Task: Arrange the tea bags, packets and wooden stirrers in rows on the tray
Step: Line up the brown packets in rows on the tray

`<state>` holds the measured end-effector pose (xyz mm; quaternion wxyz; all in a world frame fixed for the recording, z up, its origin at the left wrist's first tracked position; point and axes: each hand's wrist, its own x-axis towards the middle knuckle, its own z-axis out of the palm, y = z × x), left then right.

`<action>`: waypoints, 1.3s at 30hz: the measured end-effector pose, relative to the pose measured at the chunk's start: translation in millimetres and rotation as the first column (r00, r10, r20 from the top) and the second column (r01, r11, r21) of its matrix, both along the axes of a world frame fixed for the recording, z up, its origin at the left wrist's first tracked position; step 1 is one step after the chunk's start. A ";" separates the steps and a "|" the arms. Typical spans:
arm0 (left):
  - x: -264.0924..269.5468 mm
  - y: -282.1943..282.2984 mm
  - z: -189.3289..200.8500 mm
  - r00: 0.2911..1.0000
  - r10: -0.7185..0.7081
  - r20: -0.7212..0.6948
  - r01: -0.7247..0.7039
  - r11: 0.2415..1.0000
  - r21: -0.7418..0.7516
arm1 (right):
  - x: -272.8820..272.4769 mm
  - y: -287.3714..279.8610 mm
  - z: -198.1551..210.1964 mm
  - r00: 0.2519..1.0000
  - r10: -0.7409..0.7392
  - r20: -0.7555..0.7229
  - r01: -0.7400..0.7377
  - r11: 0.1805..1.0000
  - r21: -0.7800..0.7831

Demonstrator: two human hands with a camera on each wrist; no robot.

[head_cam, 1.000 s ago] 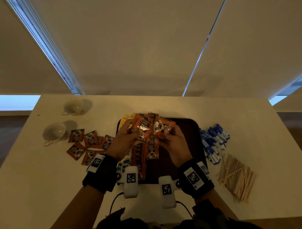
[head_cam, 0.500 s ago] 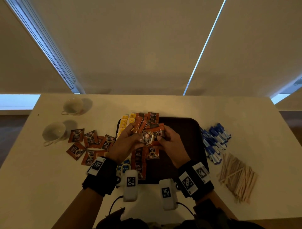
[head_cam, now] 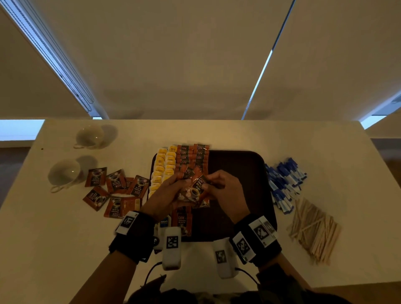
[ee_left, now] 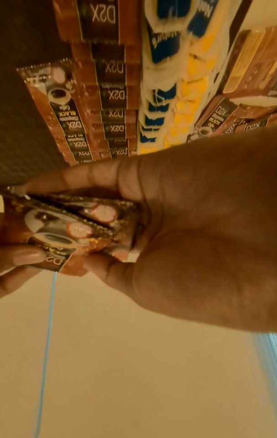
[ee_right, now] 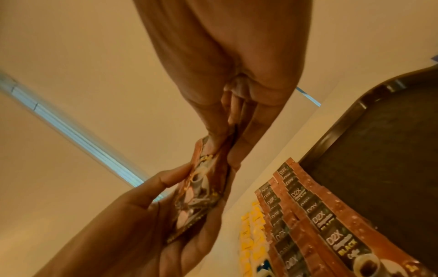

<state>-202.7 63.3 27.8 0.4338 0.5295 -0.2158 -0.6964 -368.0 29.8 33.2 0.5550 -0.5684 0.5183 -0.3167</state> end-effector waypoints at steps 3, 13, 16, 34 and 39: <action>-2.7 1.5 -6.5 0.996 0.034 0.084 -0.032 0.999 -0.023 | -2.4 -1.3 -6.9 0.997 0.040 -0.065 -0.041 0.999 -0.019; 22.1 20.8 -24.8 0.938 0.219 0.268 -0.206 0.976 -0.075 | -29.3 -21.3 -65.1 0.893 0.078 -0.443 0.022 0.976 0.216; 28.1 28.7 -27.9 0.925 0.218 0.312 -0.197 0.976 -0.097 | -20.1 -21.8 -85.8 0.832 0.240 -0.500 -0.100 0.952 0.290; 24.1 25.6 -40.6 0.915 0.214 0.341 -0.205 0.977 -0.064 | 15.5 -33.1 -118.0 0.767 0.180 -0.616 -0.088 0.980 0.177; 19.8 13.5 -35.9 0.921 0.159 0.354 -0.152 0.987 -0.048 | 14.2 -28.5 -112.0 0.800 0.137 -0.584 -0.061 0.987 0.149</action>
